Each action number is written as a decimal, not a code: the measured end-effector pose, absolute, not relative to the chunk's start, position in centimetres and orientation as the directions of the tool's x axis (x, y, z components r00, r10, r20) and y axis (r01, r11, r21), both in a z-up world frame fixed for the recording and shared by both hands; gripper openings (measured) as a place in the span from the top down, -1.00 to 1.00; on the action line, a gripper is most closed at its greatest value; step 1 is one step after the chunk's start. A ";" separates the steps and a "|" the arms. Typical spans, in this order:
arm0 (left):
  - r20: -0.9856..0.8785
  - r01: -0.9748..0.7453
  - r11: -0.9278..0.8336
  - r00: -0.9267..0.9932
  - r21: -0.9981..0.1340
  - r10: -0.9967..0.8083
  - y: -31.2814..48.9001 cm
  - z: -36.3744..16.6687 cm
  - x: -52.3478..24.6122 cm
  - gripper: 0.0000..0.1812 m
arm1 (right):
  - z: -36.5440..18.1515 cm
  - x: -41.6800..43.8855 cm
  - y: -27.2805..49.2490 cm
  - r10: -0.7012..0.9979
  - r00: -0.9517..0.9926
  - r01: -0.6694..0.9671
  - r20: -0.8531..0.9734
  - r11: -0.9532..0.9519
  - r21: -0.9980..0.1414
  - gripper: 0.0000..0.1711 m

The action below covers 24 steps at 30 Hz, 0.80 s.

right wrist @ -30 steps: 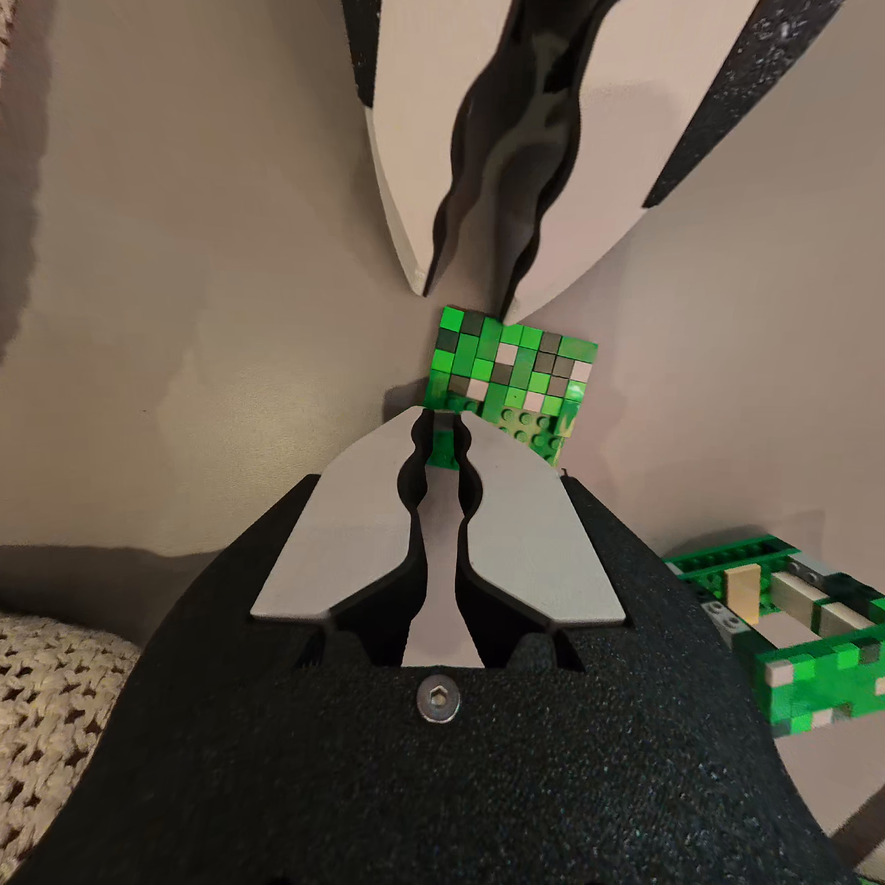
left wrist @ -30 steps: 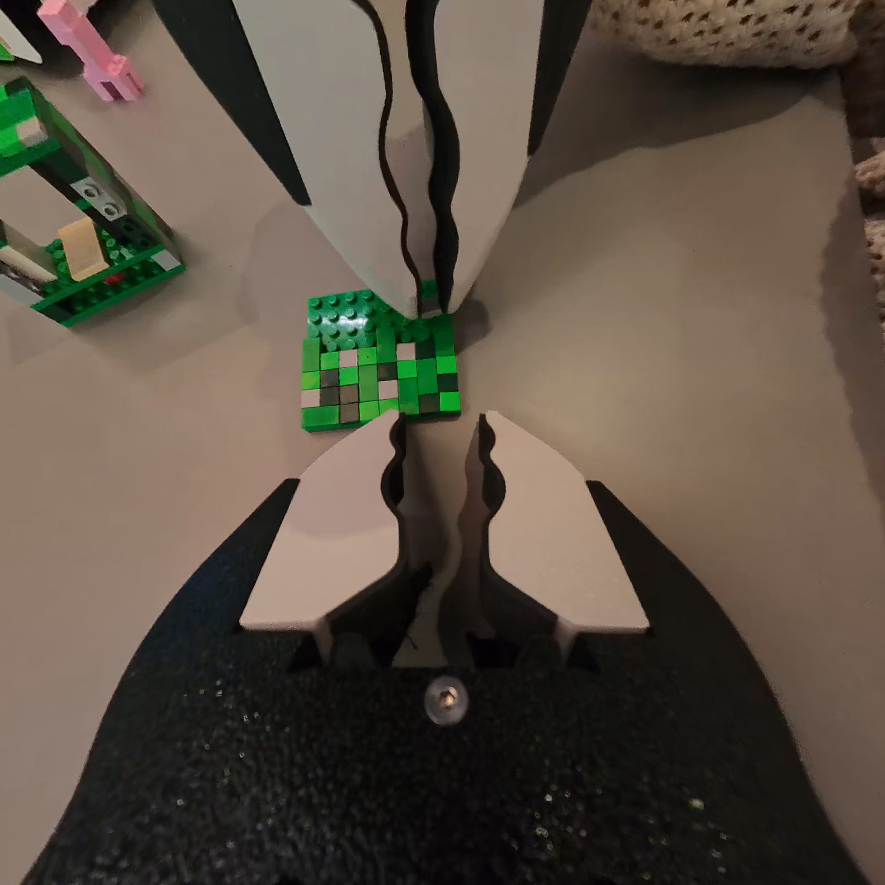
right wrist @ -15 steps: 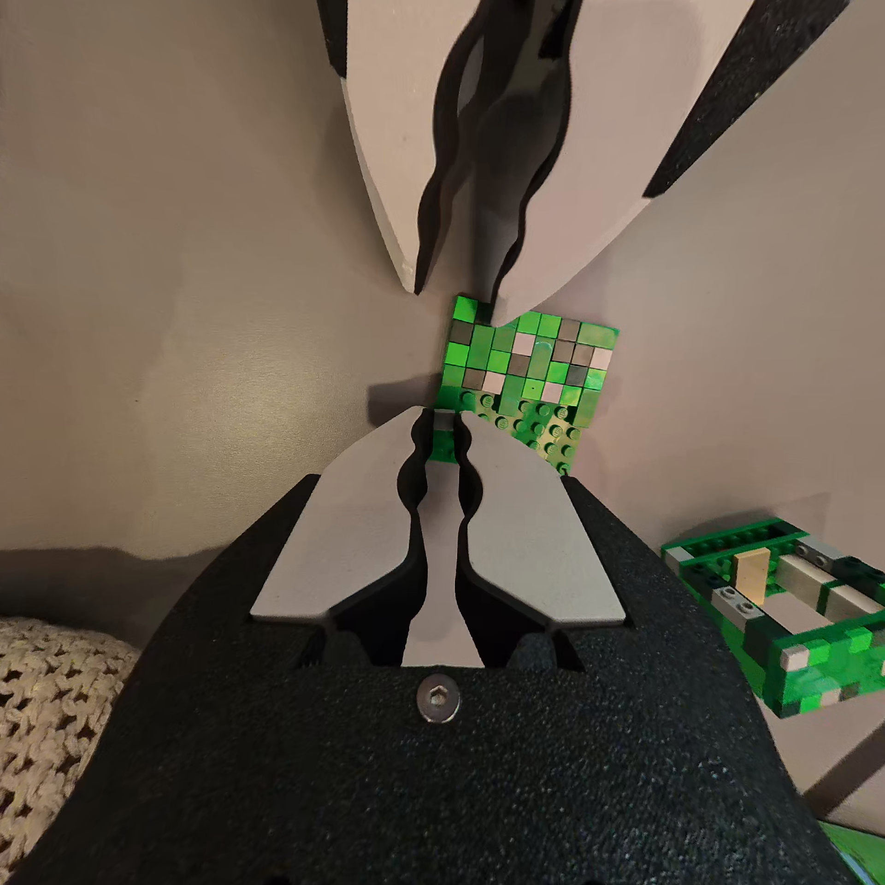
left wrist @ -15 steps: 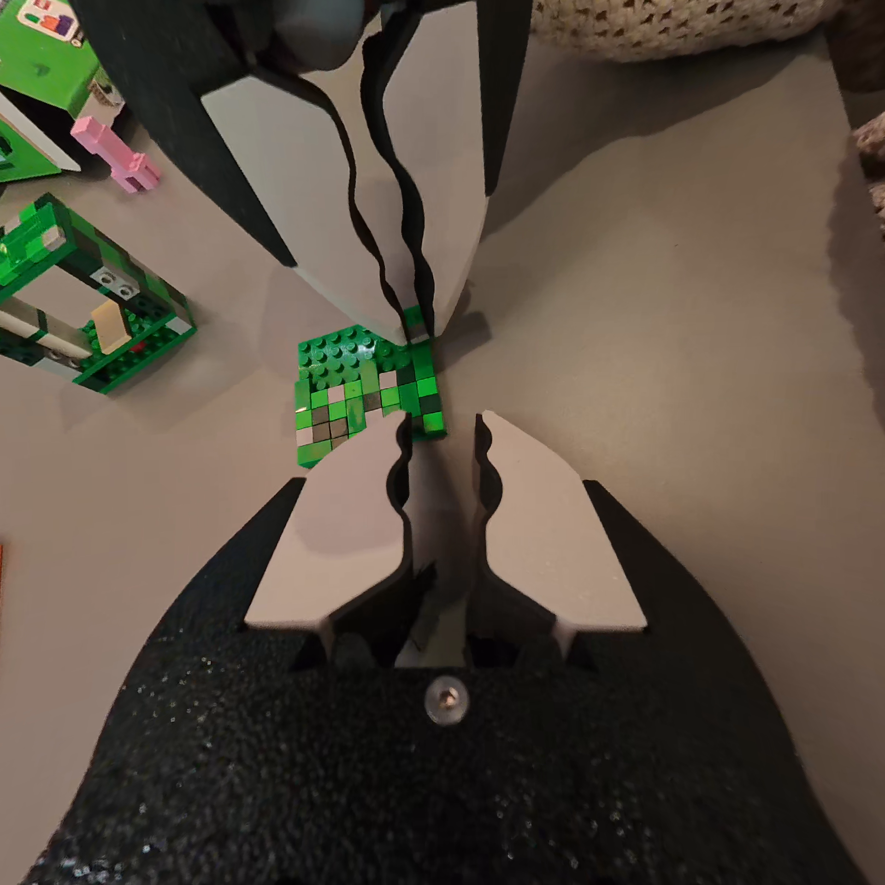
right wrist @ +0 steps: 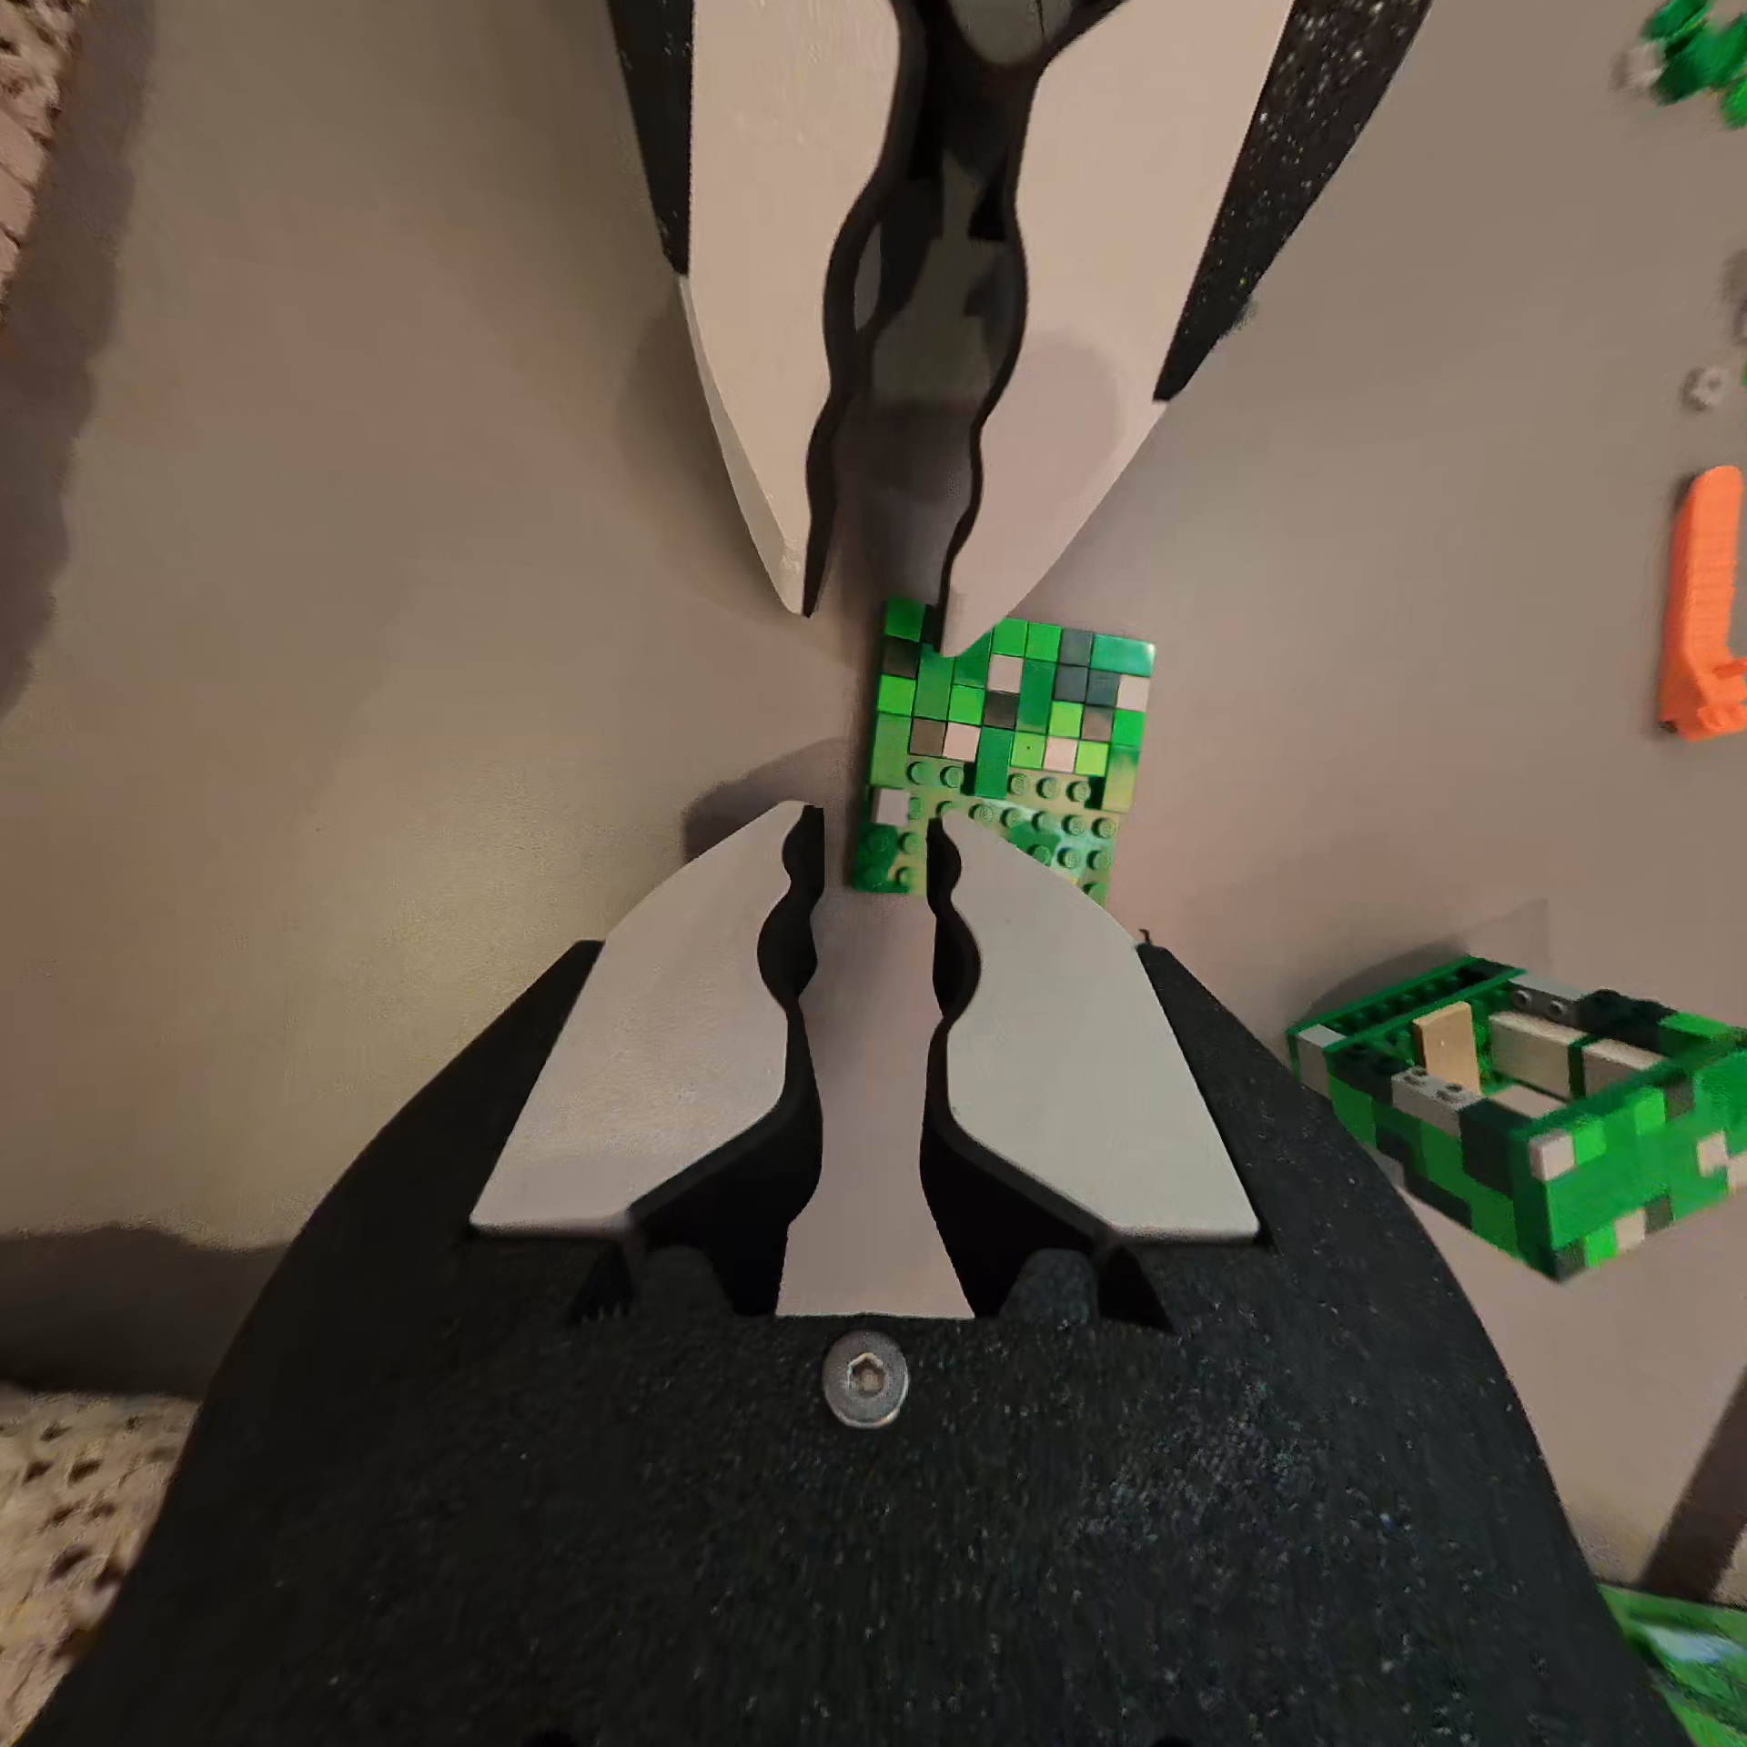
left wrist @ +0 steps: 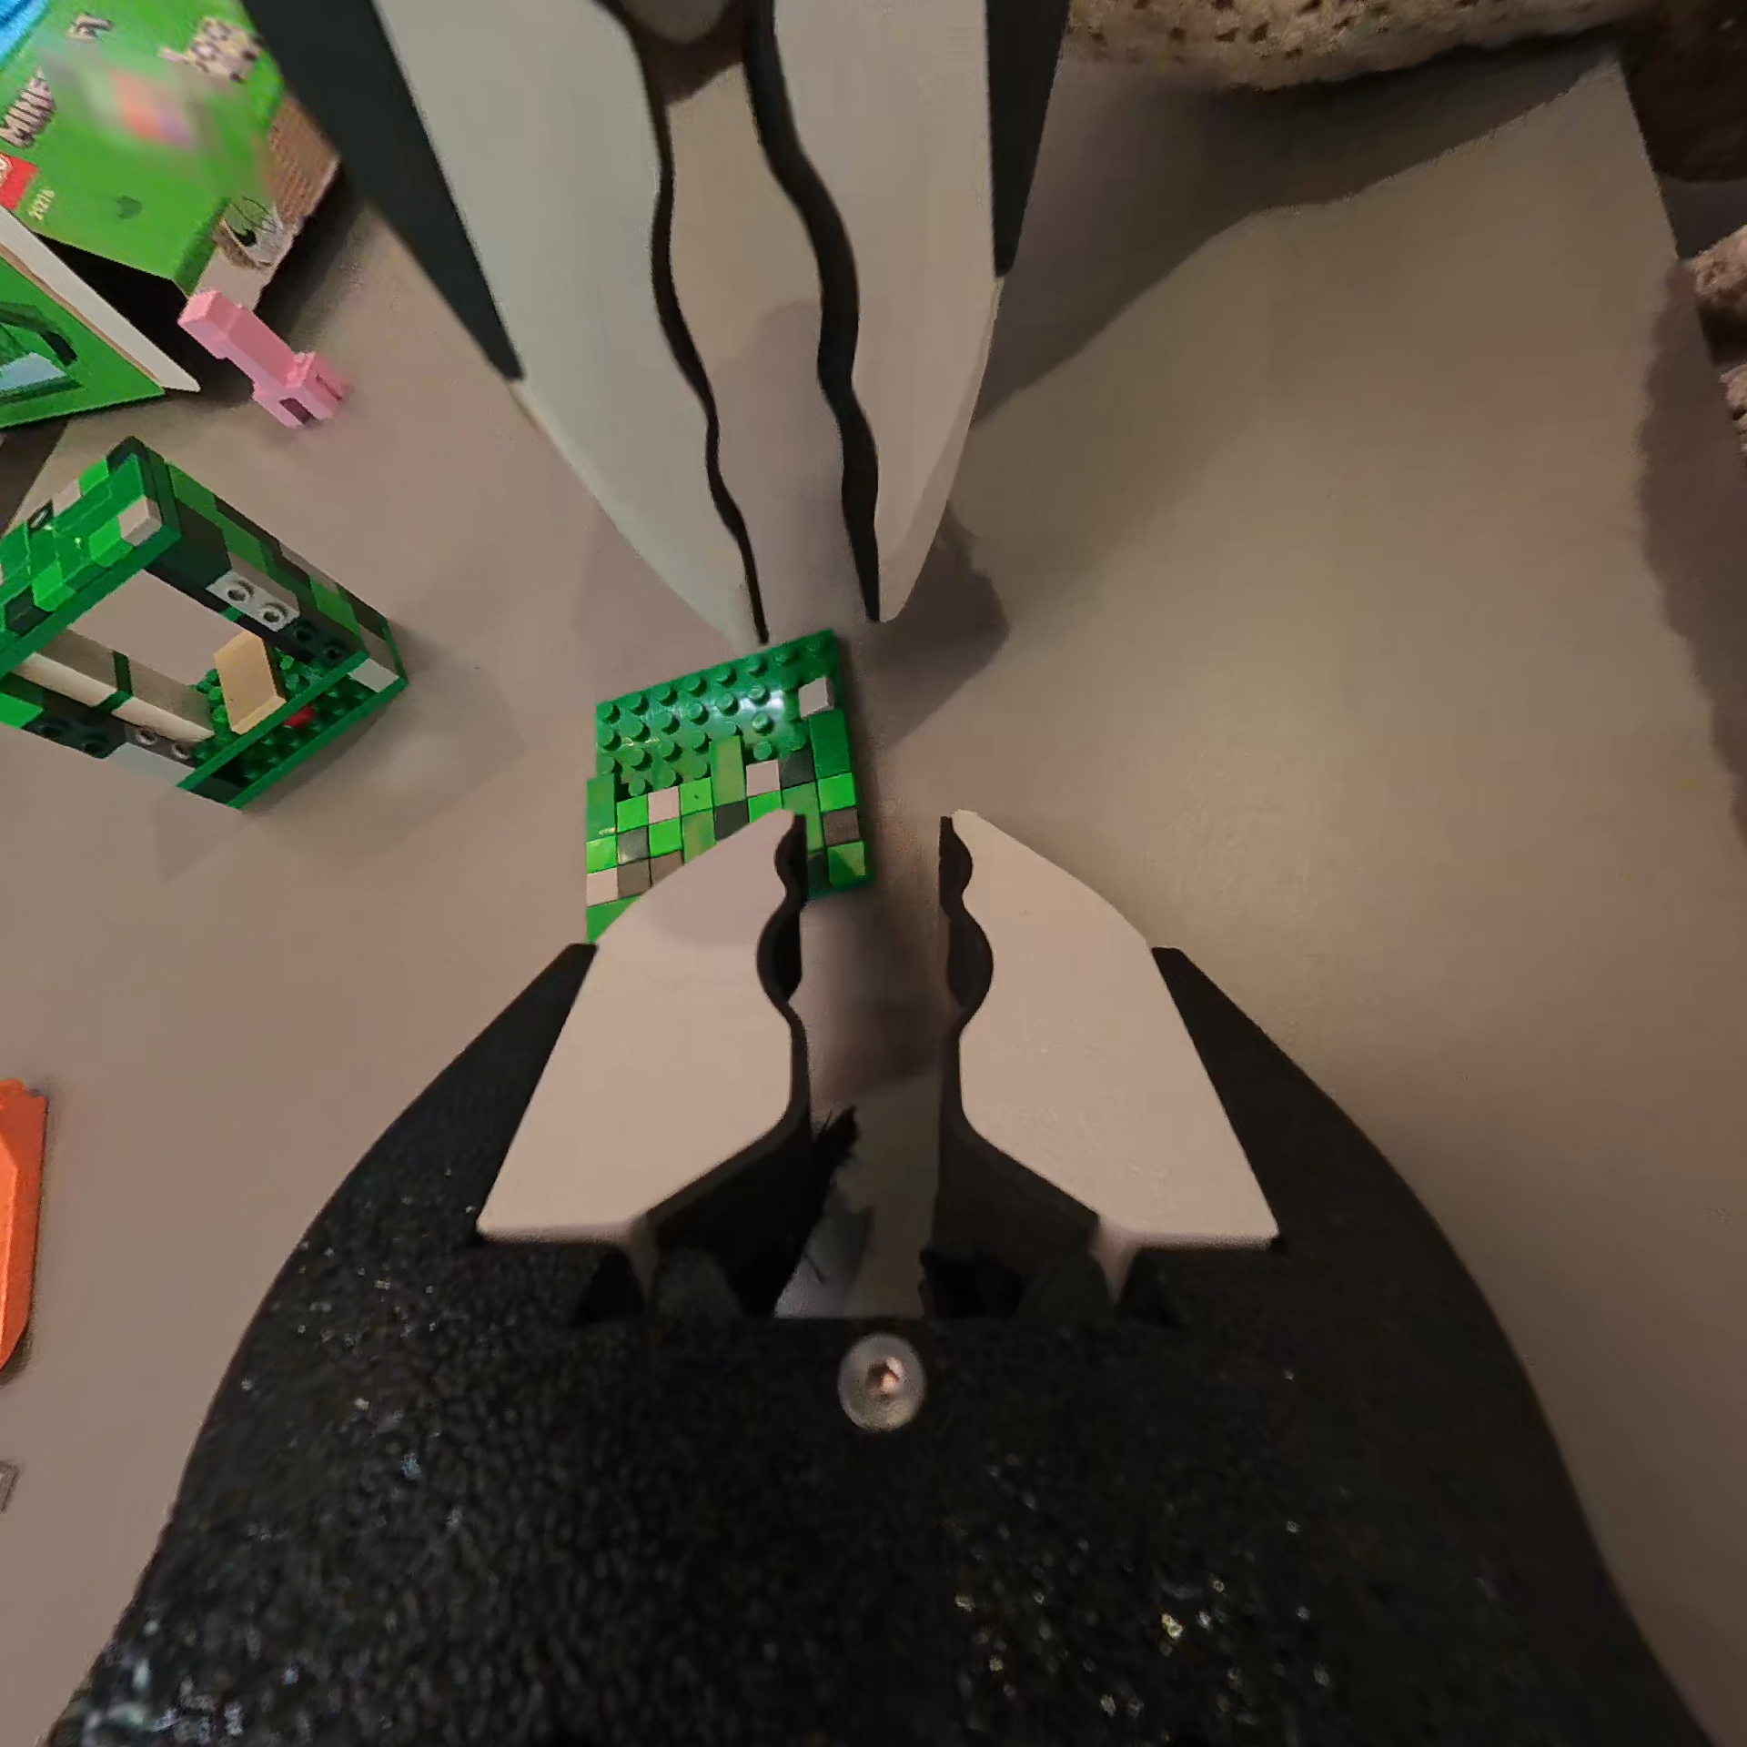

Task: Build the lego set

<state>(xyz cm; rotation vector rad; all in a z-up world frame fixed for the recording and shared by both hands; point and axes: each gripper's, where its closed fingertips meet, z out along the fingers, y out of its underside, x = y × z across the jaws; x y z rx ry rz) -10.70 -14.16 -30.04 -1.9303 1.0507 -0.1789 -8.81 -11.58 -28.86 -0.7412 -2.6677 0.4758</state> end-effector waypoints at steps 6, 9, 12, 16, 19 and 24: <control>-0.282 -0.581 -0.251 0.672 -0.774 -0.685 -13.2 -29.6 -11.4 0.46 | -29.0 -8.0 -10.9 0.636 -0.727 0.388 0.259 0.692 -0.609 0.68; -0.270 -0.558 -0.283 0.708 -0.780 -0.652 -12.0 -28.8 -12.5 0.28 | -28.0 -7.8 -10.8 0.679 -0.698 0.356 0.230 0.607 -0.711 0.68; -0.161 -0.521 -0.379 0.725 -0.765 -0.669 -11.3 -29.5 -12.6 0.10 | -27.7 -7.6 -10.5 0.696 -0.689 0.357 0.203 0.569 -0.740 0.69; -0.026 -0.503 -0.486 0.713 -0.715 -0.701 -11.1 -31.0 -12.1 0.05 | -27.5 -7.6 -10.5 0.698 -0.687 0.340 0.203 0.556 -0.759 0.69; 0.003 -0.513 -0.516 0.707 -0.686 -0.708 -10.9 -31.2 -12.0 0.08 | -27.5 -7.6 -10.5 0.696 -0.685 0.332 0.214 0.560 -0.759 0.68; 0.003 -0.549 -0.542 0.701 -0.636 -0.713 -10.8 -31.2 -12.3 0.25 | -27.4 -7.8 -10.4 0.696 -0.663 0.301 0.277 0.586 -0.752 0.66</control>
